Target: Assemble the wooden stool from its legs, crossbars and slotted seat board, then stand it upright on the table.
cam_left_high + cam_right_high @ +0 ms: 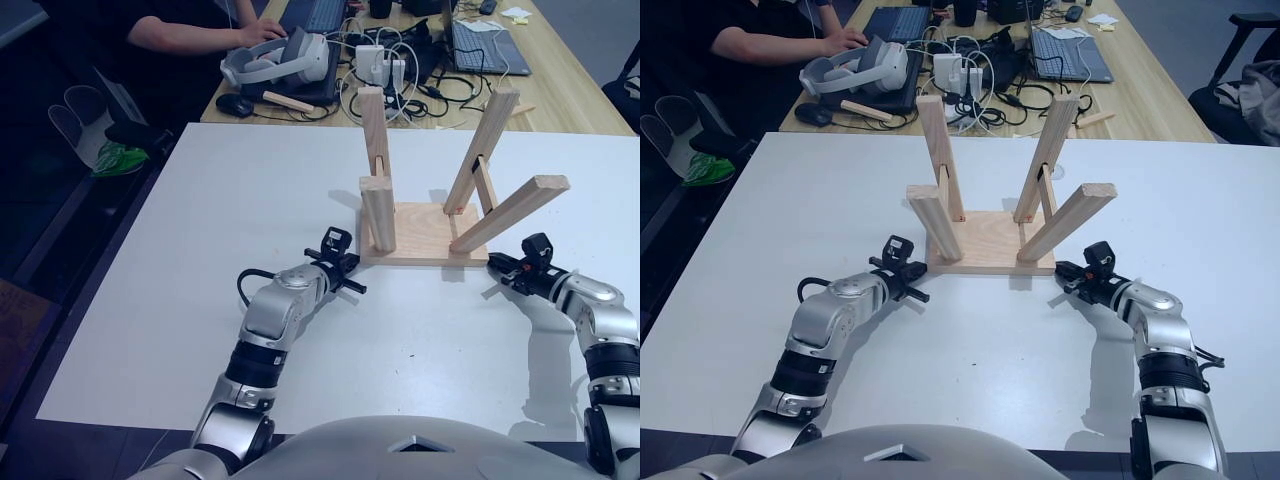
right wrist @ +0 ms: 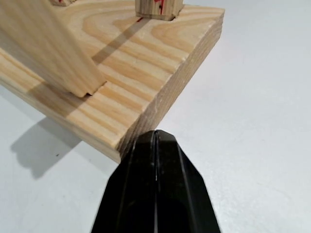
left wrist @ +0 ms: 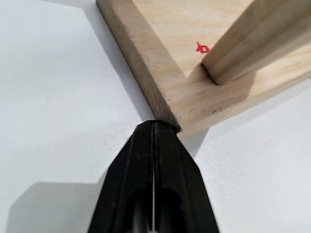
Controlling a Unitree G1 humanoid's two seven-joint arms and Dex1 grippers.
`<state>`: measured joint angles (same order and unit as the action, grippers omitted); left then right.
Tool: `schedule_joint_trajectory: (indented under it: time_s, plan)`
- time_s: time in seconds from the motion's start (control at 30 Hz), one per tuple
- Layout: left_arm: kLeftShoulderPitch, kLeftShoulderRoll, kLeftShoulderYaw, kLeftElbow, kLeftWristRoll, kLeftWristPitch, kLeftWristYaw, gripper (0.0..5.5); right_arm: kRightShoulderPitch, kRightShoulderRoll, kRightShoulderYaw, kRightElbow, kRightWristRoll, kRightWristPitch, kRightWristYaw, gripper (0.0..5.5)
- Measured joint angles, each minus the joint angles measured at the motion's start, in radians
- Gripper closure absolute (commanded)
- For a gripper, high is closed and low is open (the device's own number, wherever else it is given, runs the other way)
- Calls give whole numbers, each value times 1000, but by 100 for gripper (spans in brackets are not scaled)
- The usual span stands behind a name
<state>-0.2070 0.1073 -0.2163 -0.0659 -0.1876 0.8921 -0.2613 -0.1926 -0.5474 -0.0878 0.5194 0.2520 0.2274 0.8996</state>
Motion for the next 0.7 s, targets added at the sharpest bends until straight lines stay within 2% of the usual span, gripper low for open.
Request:
schedule_joint_trajectory:
  time_s: [0.33,0.7]
  plan:
    - [0,2,61,7,-24,0,-48,547,29,-8,0,-119,28,137,13,550]
    - [2,24,153,-87,-87,55,-84,547,79,-20,-34,-317,107,292,16,550]
